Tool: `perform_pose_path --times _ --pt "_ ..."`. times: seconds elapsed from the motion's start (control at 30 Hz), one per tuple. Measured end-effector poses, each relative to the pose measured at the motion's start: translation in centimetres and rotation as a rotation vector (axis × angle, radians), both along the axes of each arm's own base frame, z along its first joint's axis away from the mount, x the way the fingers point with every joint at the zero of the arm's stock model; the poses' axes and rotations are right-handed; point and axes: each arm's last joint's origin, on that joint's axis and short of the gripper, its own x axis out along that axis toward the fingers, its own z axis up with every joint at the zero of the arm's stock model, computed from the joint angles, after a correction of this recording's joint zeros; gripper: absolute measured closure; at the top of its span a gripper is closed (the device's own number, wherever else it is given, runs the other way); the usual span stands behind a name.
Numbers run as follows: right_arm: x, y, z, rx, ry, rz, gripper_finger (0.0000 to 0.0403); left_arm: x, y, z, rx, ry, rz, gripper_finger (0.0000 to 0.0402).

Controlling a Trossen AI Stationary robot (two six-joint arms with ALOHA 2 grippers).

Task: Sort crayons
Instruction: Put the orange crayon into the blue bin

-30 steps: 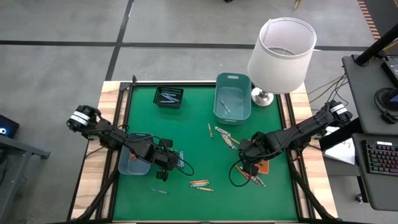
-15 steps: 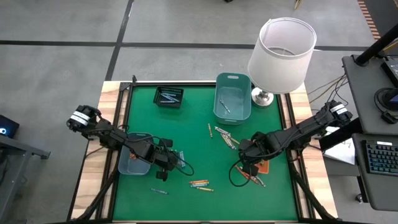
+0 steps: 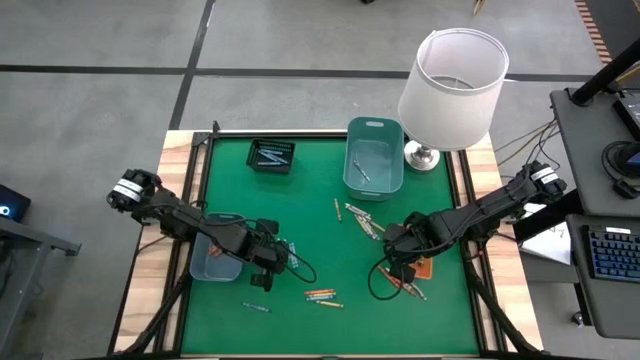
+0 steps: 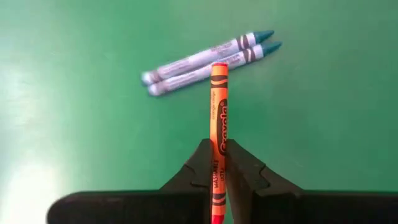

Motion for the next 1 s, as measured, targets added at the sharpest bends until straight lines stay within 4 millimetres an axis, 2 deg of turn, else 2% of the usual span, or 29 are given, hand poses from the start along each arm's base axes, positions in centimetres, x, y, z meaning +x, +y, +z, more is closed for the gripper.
perform_pose_path --times 0.13,0.23,0.33,0.47,0.57,0.67,0.8,1.0 --pt "0.0 0.0 0.0 0.0 0.0 0.002 0.039 0.4 -0.5 3.2 0.039 0.044 -0.009 0.0401" --pt "0.0 0.0 0.0 0.0 0.0 0.003 0.039 -0.1 -0.9 5.7 0.056 0.082 -0.026 0.0401" --pt "0.0 0.0 0.0 -0.003 0.0 0.019 0.039 -1.4 -0.8 7.3 0.086 0.17 0.008 0.0401" --pt "0.0 0.0 0.0 -0.006 0.001 0.038 0.039 -4.2 0.0 8.8 0.142 0.307 0.143 0.0401" --pt "0.0 0.0 0.0 -0.007 -0.001 0.046 0.039 -6.2 0.7 8.9 0.172 0.386 0.227 0.0401" --pt "0.0 0.0 0.0 -0.008 -0.002 0.051 0.039 -7.7 1.2 8.0 0.132 0.412 0.261 0.0401" --pt "0.0 0.0 0.0 -0.011 -0.004 0.054 0.039 -8.6 1.5 6.0 0.072 0.422 0.282 0.0401" --pt "0.1 0.0 0.0 -0.031 -0.012 0.056 0.039 -9.2 1.8 3.8 0.116 0.483 0.338 0.0386"
